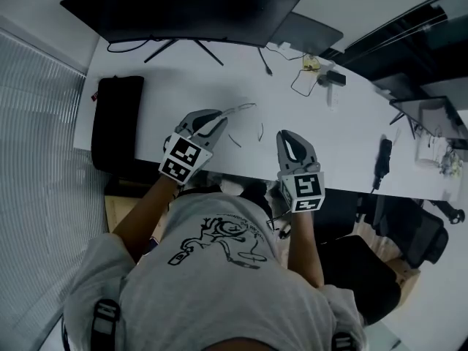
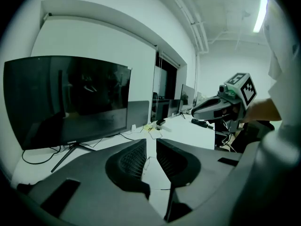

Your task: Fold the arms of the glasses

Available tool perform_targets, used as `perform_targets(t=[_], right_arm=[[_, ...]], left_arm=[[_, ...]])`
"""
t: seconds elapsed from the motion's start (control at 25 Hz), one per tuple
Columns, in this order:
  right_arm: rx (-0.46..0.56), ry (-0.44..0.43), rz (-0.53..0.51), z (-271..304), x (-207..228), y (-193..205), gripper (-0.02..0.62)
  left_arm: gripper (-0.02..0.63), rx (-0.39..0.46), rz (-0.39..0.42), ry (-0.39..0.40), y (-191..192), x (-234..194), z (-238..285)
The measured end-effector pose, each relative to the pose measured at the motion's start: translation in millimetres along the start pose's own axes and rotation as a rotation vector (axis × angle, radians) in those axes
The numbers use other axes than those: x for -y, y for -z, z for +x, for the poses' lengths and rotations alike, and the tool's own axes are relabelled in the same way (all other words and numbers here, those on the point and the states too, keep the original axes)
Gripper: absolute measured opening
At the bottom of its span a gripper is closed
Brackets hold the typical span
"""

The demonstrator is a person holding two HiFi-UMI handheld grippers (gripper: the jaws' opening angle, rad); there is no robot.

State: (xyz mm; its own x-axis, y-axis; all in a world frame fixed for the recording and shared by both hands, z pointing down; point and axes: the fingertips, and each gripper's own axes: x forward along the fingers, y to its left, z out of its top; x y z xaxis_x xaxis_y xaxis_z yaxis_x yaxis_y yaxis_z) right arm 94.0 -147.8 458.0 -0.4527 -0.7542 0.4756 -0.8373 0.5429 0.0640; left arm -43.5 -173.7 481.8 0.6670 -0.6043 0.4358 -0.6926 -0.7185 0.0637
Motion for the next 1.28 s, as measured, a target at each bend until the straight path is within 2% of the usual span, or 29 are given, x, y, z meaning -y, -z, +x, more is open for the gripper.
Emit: perform_targets(t=[0.24, 0.64, 1.04, 1.28], right_arm=[[-0.065, 0.006, 0.001, 22.8, 8.8, 47.3, 0.029], [-0.167, 0.017, 0.019, 53.3, 23.8, 109.4, 0.031], [-0.271, 0.022, 0.053, 87.8, 33.0, 165.7, 0.03], [-0.323, 0.013, 0.094, 103.8, 35.8, 192.2, 0.03]], left_arm=[[0.078, -0.106, 0.01, -0.005, 51.8, -13.7, 28.5], [0.098, -0.232, 0.005, 0.026, 107.1, -24.5, 70.0], [0.112, -0.352, -0.045, 0.067, 152.1, -34.9, 103.8], [0.115, -0.394, -0.051, 0.099, 164.8, -36.7, 117.8]])
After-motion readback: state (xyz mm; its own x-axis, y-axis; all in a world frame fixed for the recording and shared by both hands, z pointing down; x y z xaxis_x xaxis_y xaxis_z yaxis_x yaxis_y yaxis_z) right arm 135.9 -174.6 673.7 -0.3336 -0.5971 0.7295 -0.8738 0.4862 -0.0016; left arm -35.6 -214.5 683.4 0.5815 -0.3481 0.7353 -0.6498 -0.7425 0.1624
